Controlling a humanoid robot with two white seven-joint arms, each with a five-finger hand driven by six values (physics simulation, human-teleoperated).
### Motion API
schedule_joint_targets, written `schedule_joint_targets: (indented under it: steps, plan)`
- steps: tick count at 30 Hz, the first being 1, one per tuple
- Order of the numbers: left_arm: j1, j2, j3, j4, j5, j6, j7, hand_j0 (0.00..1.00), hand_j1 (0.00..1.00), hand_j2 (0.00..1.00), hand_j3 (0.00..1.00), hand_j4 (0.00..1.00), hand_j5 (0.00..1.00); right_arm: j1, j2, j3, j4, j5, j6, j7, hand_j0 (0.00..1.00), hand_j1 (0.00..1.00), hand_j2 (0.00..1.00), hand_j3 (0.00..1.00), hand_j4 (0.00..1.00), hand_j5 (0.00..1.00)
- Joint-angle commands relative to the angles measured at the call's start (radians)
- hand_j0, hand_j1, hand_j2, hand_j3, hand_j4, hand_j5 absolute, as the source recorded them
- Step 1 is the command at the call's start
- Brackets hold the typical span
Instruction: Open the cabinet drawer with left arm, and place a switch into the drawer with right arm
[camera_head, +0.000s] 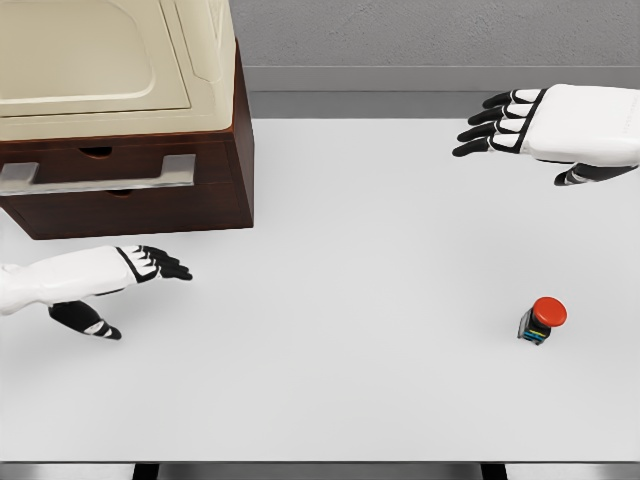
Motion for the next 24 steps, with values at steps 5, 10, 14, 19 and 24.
schedule_joint_targets:
  steps: [5, 10, 14, 19, 24]
  plan:
    - [-0.047, 0.051, -0.091, -0.054, 0.016, 0.002, 0.006, 1.00, 1.00, 1.00, 1.00, 1.00, 1.00, 0.000, 0.000, 0.001, 0.000, -0.004, 0.003, 0.000, 1.00, 1.00, 1.00, 1.00, 1.00, 1.00]
    - [-0.074, 0.114, -0.121, -0.108, 0.073, 0.002, 0.037, 1.00, 1.00, 1.00, 1.00, 1.00, 1.00, 0.012, -0.013, 0.057, 0.002, -0.004, 0.003, 0.000, 1.00, 1.00, 1.00, 1.00, 1.00, 1.00]
    - [-0.115, 0.146, -0.120, -0.106, 0.139, 0.002, 0.037, 1.00, 1.00, 1.00, 1.00, 1.00, 1.00, 0.031, -0.090, 0.076, 0.009, 0.003, 0.003, 0.000, 1.00, 1.00, 1.00, 1.00, 1.00, 1.00]
    - [-0.255, 0.153, -0.126, -0.103, 0.242, 0.002, 0.039, 1.00, 1.00, 1.00, 1.00, 1.00, 1.00, 0.054, -0.124, 0.125, 0.005, 0.037, 0.003, 0.000, 1.00, 1.00, 1.00, 1.00, 1.00, 1.00]
    - [-0.437, 0.192, -0.270, -0.094, 0.291, 0.002, 0.045, 1.00, 1.00, 1.00, 1.00, 1.00, 1.00, 0.074, -0.127, 0.126, 0.005, 0.072, 0.003, 0.000, 1.00, 1.00, 1.00, 1.00, 1.00, 1.00]
